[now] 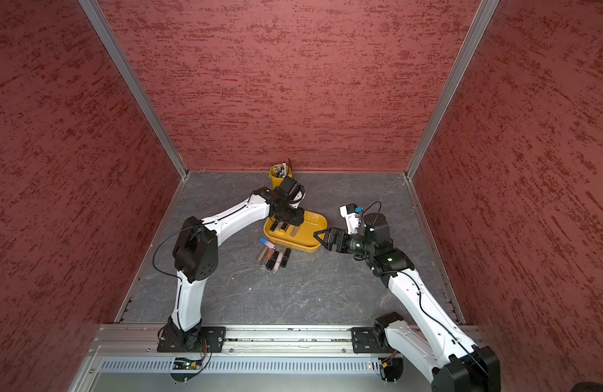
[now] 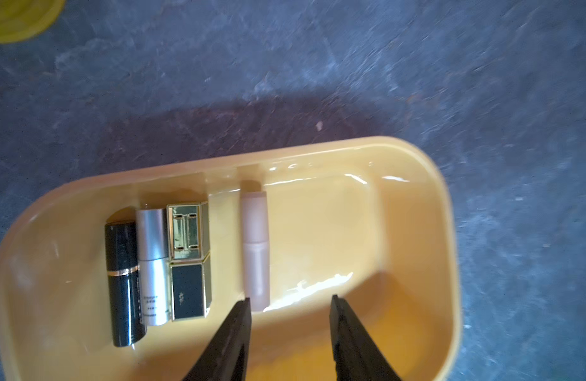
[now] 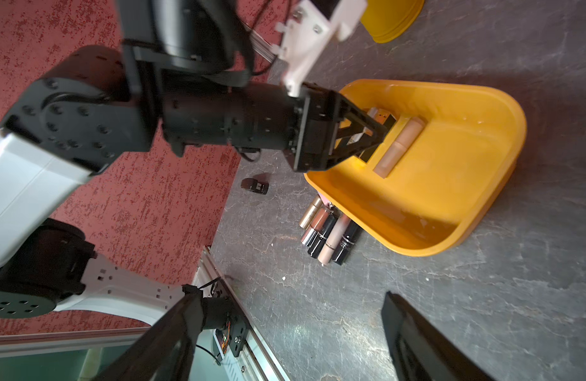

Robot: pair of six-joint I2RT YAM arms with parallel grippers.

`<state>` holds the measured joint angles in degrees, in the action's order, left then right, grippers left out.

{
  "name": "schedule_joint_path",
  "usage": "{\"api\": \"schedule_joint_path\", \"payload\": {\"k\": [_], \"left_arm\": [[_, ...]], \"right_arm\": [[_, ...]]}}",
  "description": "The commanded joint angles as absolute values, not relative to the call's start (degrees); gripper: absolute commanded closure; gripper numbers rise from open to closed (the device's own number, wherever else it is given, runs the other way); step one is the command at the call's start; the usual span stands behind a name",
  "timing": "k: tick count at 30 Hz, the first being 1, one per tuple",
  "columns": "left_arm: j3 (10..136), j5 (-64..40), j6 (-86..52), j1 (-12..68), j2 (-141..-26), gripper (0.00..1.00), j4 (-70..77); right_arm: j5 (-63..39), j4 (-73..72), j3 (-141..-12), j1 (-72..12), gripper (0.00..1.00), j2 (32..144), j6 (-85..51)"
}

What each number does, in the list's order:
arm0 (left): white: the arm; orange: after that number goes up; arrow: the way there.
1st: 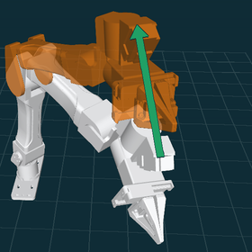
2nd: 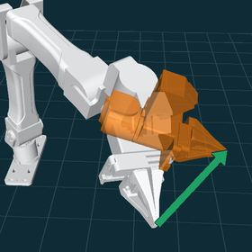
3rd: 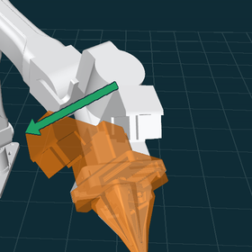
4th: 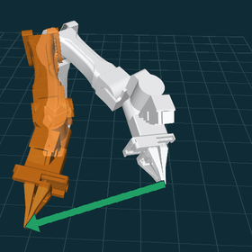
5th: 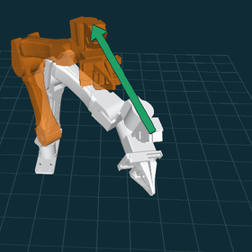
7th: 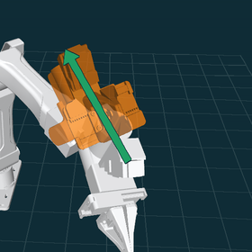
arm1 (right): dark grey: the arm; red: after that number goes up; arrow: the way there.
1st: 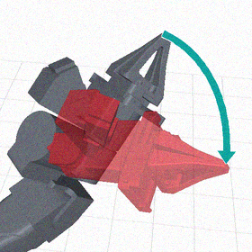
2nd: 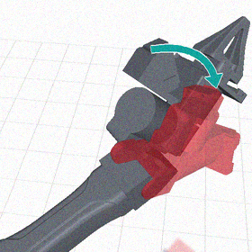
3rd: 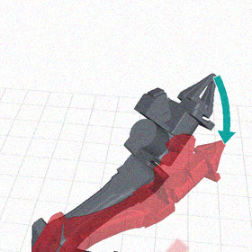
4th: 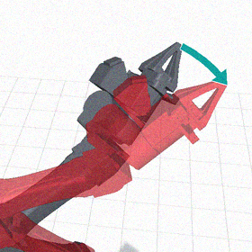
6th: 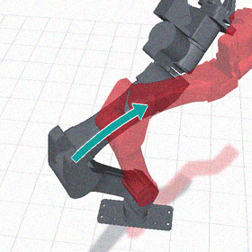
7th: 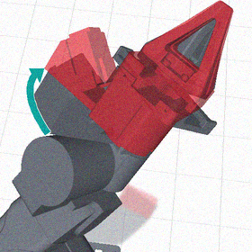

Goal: Put the lipstick into the storage box
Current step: Place the lipstick in the storage box, then pick up the lipstick at the center of the board.

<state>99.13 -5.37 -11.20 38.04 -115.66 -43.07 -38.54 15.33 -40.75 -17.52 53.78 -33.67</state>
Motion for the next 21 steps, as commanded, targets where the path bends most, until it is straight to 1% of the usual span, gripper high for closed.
{"api": "schedule_joint_path", "payload": {"k": [1, 5, 11, 16, 21], "left_arm": [[92.5, -9.5, -14.3, 37.5, -108.7, 0.56, -35.8], [81.9, -11.8, -18.3, 35.3, -99.2, 0.56, -30.8], [71.8, -12.4, -19.9, 32.1, -88.5, 0.54, -30.8], [65.8, -12.4, -20.5, 30.1, -82.1, 0.51, -31.8], [60.1, -12.1, -22.3, 29.4, -78.4, 0.50, -31.0]], "right_arm": [[-38.9, 17.2, -41.4, -17.2, 0.10, 52.9, -33.8], [-38.8, 17.9, -41.1, -17.5, 0.11, 52.8, -33.8], [-38.2, 17.1, -40.5, -19.6, 0.11, 53.8, -34.7], [-36.7, 16.5, -40.6, -22.4, 0.11, 55.6, -34.7], [-34.6, 17.1, -42.0, -26.8, 0.12, 58.8, -34.2]]}}
